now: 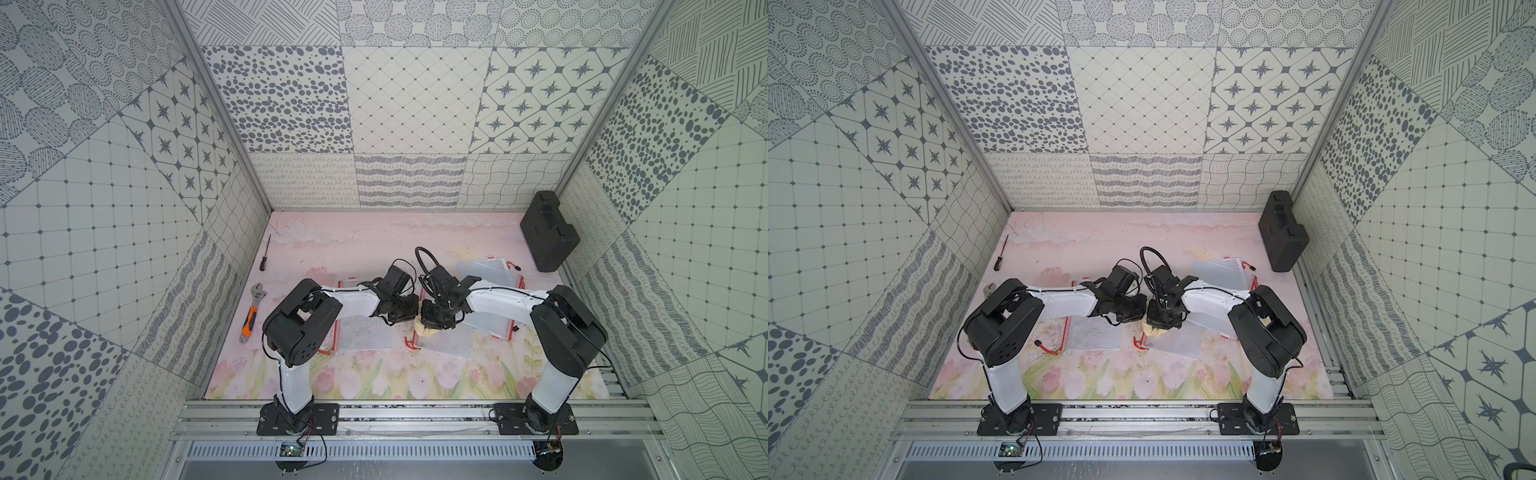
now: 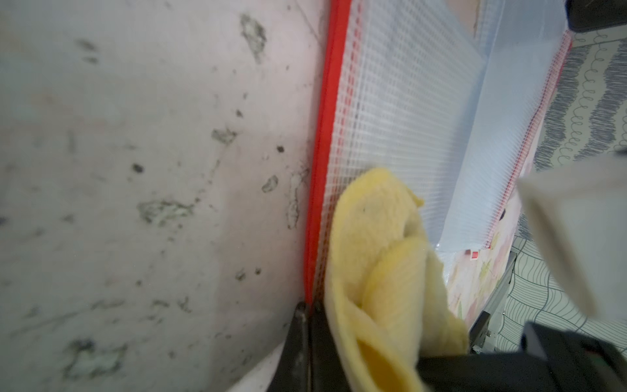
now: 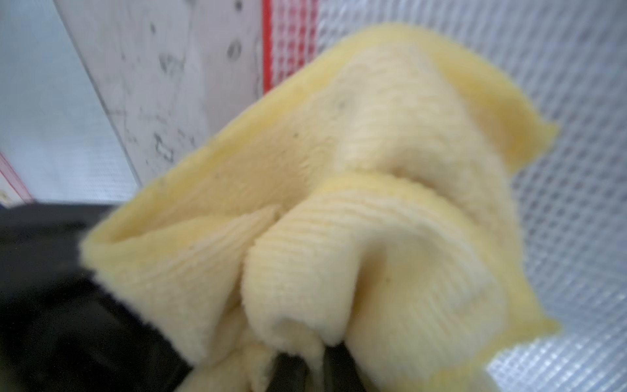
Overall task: Wipe the document bag
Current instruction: Wipe the dirt from the document bag.
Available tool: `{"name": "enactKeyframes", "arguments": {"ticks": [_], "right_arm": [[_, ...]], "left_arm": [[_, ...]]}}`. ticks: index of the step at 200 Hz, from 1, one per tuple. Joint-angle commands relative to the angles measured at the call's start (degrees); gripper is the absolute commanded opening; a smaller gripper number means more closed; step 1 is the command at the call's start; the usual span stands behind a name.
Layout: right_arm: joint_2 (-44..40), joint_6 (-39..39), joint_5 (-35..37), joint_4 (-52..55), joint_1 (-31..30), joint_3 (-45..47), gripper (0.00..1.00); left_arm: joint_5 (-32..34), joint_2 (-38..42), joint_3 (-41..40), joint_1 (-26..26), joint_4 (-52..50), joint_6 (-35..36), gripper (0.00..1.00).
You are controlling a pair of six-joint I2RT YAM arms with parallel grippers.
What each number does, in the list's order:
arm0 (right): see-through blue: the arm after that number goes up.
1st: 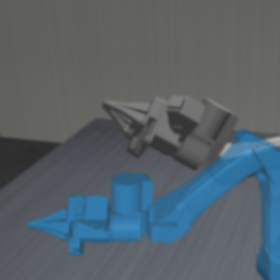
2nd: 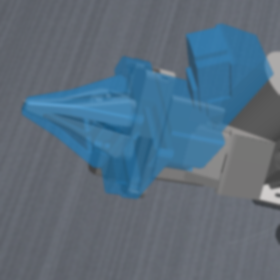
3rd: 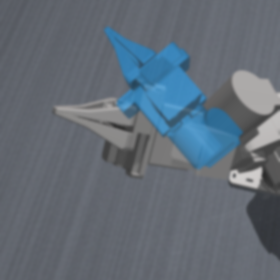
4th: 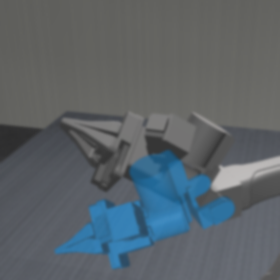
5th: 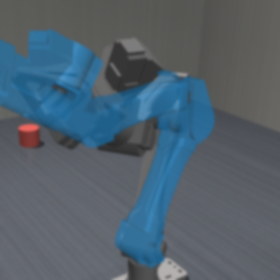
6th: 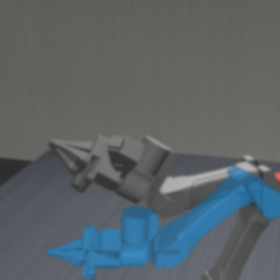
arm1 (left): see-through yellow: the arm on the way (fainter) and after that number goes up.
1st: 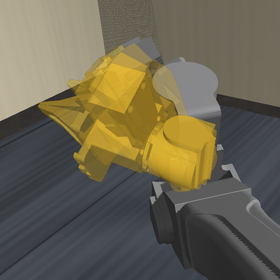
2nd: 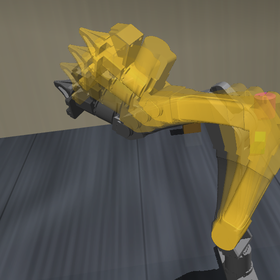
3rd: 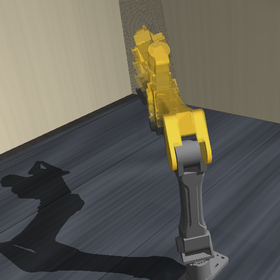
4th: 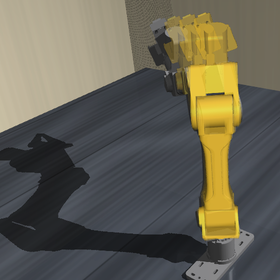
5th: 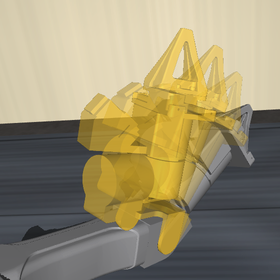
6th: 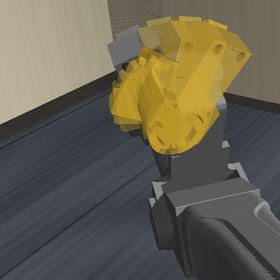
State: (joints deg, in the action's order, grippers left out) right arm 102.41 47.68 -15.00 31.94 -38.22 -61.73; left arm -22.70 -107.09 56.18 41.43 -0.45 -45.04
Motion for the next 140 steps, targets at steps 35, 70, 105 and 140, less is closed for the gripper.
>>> {"name": "enactKeyframes", "arguments": {"ticks": [35,70,105,140], "right_arm": [[14.5,-6.8,5.7,2.5,9.0,-16.8,0.00],[17.5,-8.6,4.0,5.6,8.5,-24.3,0.00],[9.8,-5.4,5.6,4.6,3.5,-16.0,0.00],[6.6,-2.2,6.8,4.4,-1.2,-9.8,0.00]], "left_arm": [[2.9,-0.4,-3.6,0.3,-6.5,-0.2,0.00],[3.6,-0.4,-3.7,0.3,-7.5,0.6,0.00],[3.8,-1.1,-2.7,0.3,-8.3,1.3,0.00],[4.3,-0.5,-2.3,0.3,-10.3,2.6,0.00]]}}
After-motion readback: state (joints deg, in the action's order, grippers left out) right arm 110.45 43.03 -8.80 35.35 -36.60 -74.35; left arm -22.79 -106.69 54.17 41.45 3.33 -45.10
